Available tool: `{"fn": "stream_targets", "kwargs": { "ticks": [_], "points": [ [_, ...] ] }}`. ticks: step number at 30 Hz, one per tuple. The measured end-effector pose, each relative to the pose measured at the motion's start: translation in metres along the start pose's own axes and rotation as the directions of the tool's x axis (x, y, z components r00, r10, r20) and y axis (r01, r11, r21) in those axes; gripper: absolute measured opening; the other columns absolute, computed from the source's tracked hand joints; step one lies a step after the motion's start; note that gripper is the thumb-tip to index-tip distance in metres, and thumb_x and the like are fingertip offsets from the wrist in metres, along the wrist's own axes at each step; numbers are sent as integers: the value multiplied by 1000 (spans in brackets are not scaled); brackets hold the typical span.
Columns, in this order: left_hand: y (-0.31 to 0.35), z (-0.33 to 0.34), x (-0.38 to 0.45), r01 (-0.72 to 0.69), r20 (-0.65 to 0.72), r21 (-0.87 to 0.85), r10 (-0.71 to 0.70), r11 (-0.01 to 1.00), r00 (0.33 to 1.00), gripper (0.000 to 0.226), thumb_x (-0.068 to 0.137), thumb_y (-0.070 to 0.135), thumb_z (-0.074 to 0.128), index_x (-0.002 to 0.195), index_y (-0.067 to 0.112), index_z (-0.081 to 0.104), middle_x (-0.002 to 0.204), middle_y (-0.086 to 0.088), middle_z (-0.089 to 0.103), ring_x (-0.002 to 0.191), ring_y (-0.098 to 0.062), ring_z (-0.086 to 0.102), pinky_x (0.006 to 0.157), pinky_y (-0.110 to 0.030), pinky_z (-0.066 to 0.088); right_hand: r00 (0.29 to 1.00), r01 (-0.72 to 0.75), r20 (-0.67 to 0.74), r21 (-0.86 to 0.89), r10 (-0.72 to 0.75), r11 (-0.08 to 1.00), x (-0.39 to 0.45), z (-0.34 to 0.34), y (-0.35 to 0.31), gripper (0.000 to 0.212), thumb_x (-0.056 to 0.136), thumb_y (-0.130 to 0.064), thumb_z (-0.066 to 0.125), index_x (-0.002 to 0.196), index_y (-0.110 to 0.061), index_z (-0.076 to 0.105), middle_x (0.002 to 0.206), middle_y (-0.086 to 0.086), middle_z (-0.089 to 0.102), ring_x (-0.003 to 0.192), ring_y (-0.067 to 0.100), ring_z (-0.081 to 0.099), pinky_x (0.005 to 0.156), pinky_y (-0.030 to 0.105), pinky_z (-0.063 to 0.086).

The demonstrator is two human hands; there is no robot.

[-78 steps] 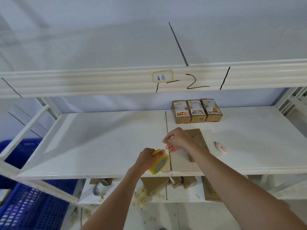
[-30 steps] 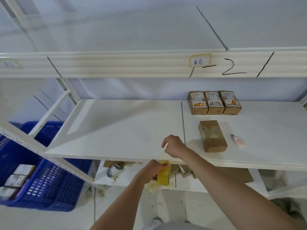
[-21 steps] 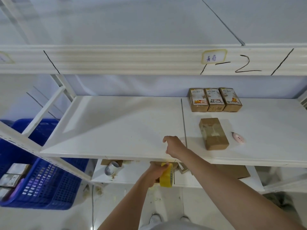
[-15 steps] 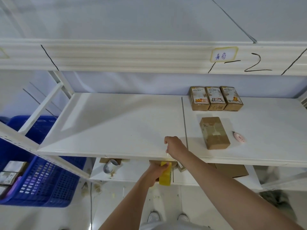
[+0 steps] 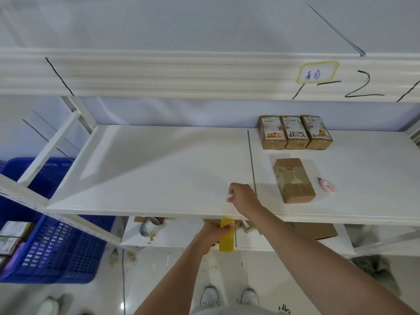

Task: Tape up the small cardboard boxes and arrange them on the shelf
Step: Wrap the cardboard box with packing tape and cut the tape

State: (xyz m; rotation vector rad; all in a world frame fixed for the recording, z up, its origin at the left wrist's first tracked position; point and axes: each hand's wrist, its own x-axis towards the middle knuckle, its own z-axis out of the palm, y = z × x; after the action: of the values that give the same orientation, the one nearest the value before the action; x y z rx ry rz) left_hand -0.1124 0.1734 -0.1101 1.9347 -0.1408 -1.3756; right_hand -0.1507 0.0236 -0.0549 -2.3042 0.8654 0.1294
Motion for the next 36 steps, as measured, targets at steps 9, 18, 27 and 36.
{"fn": "stream_targets", "kwargs": {
  "ticks": [9, 18, 27, 36],
  "points": [
    [11, -25, -5, -11, -41, 180, 18, 984, 999, 35, 99, 49, 54, 102, 16, 66, 90, 0, 75, 81, -18, 73, 92, -39, 56, 998, -15, -64, 209, 29, 978, 7, -21, 4, 17, 96, -3, 63, 87, 4, 75, 73, -1, 65, 65, 14, 63, 74, 31, 57],
    [78, -55, -23, -14, -59, 520, 52, 854, 997, 20, 99, 22, 58, 88, 7, 67, 75, -5, 69, 61, -17, 61, 61, -22, 48, 998, -62, 4, 493, 69, 868, -3, -39, -12, 29, 91, 15, 53, 107, -7, 65, 68, 15, 67, 52, 21, 57, 51, 29, 53],
    [116, -29, -29, -420, -196, 341, 501, 841, 843, 8, 85, 14, 77, 93, 14, 76, 83, -3, 76, 77, -17, 69, 76, -28, 56, 998, -16, -50, 418, 41, 908, 2, -63, -9, 9, 91, 0, 70, 84, 3, 74, 64, 8, 73, 55, 18, 72, 59, 26, 62],
    [132, 2, -21, -379, -164, 56, 383, 924, 909, 7, 85, 0, 76, 84, 7, 75, 86, -16, 76, 85, -27, 76, 77, -30, 63, 982, -187, 108, 514, 154, 837, -7, -92, 15, 14, 83, 11, 74, 94, 3, 79, 97, 19, 75, 89, 29, 76, 82, 33, 63]
  ]
}}
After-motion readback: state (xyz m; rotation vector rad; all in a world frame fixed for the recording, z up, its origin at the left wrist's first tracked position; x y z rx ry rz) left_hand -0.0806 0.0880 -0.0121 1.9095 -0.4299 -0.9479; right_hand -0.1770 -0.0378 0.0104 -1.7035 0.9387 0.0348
